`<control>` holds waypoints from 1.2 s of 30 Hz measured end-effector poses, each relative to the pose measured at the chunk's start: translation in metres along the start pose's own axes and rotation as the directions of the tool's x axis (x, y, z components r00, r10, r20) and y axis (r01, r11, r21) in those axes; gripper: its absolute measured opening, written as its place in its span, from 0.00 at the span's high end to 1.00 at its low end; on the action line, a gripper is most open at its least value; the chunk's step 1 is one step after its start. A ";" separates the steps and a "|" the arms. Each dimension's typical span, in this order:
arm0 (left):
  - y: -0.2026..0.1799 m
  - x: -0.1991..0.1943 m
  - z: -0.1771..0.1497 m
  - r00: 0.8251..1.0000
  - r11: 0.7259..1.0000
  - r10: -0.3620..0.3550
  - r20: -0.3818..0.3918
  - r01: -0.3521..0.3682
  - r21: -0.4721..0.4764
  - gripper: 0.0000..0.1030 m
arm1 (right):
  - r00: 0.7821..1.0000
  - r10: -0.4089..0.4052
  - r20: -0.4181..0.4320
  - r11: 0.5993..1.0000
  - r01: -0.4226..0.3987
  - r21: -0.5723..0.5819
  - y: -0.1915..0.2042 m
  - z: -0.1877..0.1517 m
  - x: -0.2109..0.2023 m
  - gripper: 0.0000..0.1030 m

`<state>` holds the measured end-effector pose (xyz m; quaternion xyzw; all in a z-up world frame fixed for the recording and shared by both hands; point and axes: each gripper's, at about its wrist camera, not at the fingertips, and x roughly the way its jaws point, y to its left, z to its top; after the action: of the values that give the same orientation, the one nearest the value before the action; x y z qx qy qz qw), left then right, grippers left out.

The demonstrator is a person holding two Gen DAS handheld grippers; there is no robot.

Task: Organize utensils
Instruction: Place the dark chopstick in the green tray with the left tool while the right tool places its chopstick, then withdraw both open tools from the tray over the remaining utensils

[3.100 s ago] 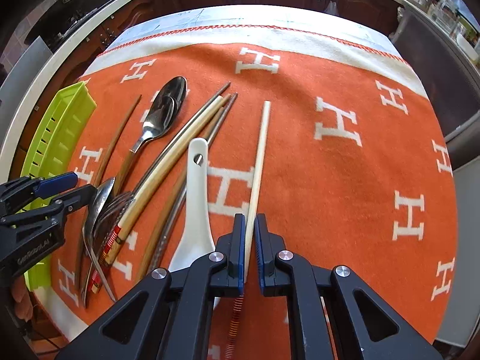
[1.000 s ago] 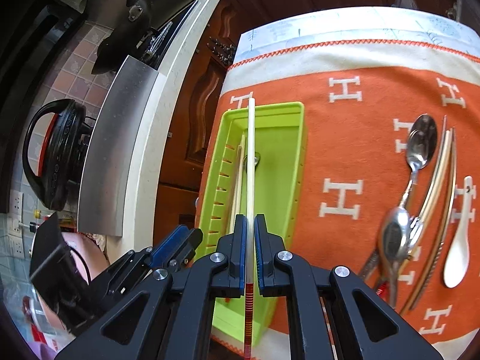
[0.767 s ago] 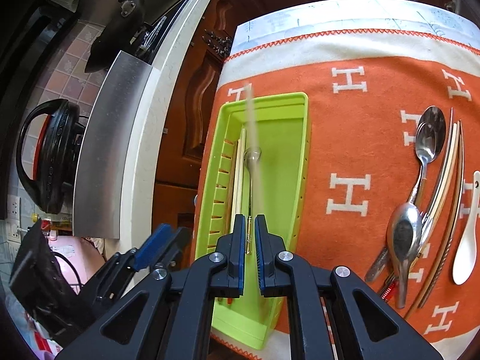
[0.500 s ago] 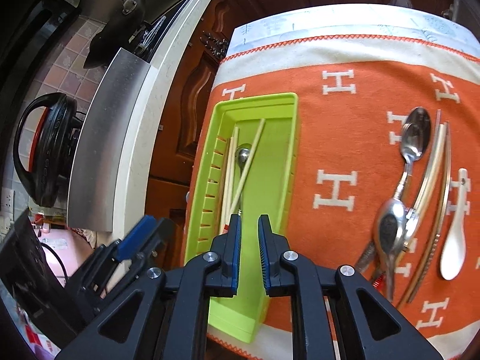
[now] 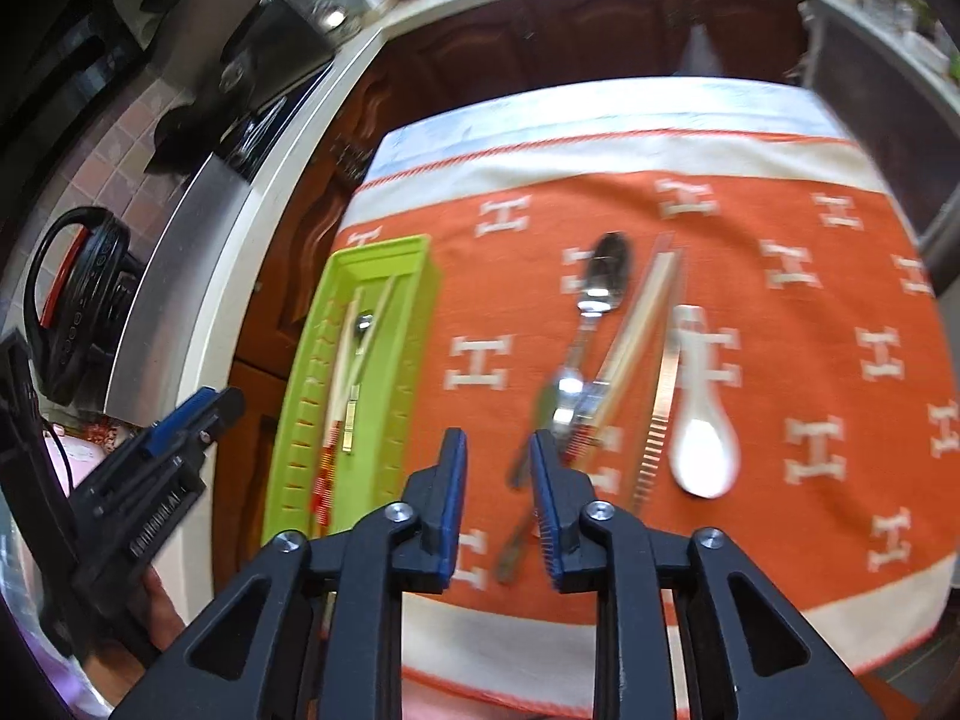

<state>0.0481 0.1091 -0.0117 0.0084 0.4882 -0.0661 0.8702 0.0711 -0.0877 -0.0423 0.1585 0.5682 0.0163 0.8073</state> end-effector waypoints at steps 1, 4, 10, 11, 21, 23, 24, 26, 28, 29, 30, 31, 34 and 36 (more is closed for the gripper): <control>-0.006 -0.001 0.000 1.000 1.000 -0.009 0.000 0.009 0.006 0.68 | 1.000 -0.016 0.013 1.000 0.016 0.006 -0.010 -0.006 -0.008 0.77; -0.024 -0.005 -0.002 0.999 0.999 -0.039 0.003 0.039 0.015 0.67 | 0.998 -0.048 0.028 0.998 0.047 0.028 -0.036 -0.024 -0.026 0.77; -0.049 -0.012 -0.006 0.999 0.998 -0.045 0.008 0.044 0.042 0.64 | 0.997 -0.058 0.056 0.994 0.053 0.094 -0.079 -0.054 -0.056 0.77; -0.052 -0.013 -0.007 0.999 0.998 -0.045 0.007 0.044 0.046 0.63 | 0.997 -0.052 0.065 0.994 0.046 0.104 -0.083 -0.059 -0.062 0.77; -0.073 -0.020 -0.018 0.999 0.995 -0.040 0.006 0.039 0.092 0.62 | 0.992 -0.048 0.120 0.990 0.031 0.139 -0.105 -0.084 -0.093 0.77; -0.076 -0.020 -0.021 0.999 0.994 -0.044 0.001 0.044 0.096 0.62 | 0.991 -0.054 0.122 0.989 0.037 0.141 -0.107 -0.088 -0.094 0.77; -0.076 -0.021 -0.024 0.999 0.994 -0.045 0.000 0.045 0.100 0.62 | 0.991 -0.053 0.122 0.989 0.036 0.140 -0.107 -0.089 -0.094 0.77; -0.078 -0.024 -0.029 0.999 0.994 -0.039 0.001 0.039 0.105 0.62 | 0.991 -0.053 0.123 0.991 0.036 0.131 -0.106 -0.091 -0.095 0.77; -0.077 -0.027 -0.034 0.999 0.994 -0.041 -0.003 0.041 0.101 0.61 | 0.991 -0.049 0.126 0.992 0.033 0.122 -0.102 -0.093 -0.095 0.77; -0.076 -0.027 -0.035 0.999 0.994 -0.043 -0.005 0.044 0.098 0.59 | 0.991 -0.046 0.129 0.993 0.031 0.116 -0.100 -0.094 -0.095 0.77; -0.075 -0.029 -0.038 0.999 0.994 -0.046 -0.006 0.046 0.094 0.57 | 0.990 -0.044 0.131 0.993 0.029 0.112 -0.098 -0.095 -0.095 0.77; -0.075 -0.031 -0.040 0.999 0.994 -0.047 -0.005 0.048 0.094 0.57 | 0.990 -0.042 0.133 0.994 0.027 0.107 -0.096 -0.096 -0.095 0.77; -0.074 -0.035 -0.048 0.998 0.994 -0.055 -0.008 0.056 0.098 0.56 | 0.992 -0.039 0.121 0.995 0.028 0.093 -0.092 -0.101 -0.092 0.77; -0.073 -0.037 -0.052 0.998 0.993 -0.061 -0.013 0.062 0.101 0.55 | 0.993 -0.039 0.113 0.996 0.030 0.083 -0.091 -0.101 -0.089 0.77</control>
<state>-0.0242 0.0444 -0.0043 0.0376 0.4886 -0.1176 0.8637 -0.0673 -0.1683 -0.0162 0.1822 0.5239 -0.0299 0.8315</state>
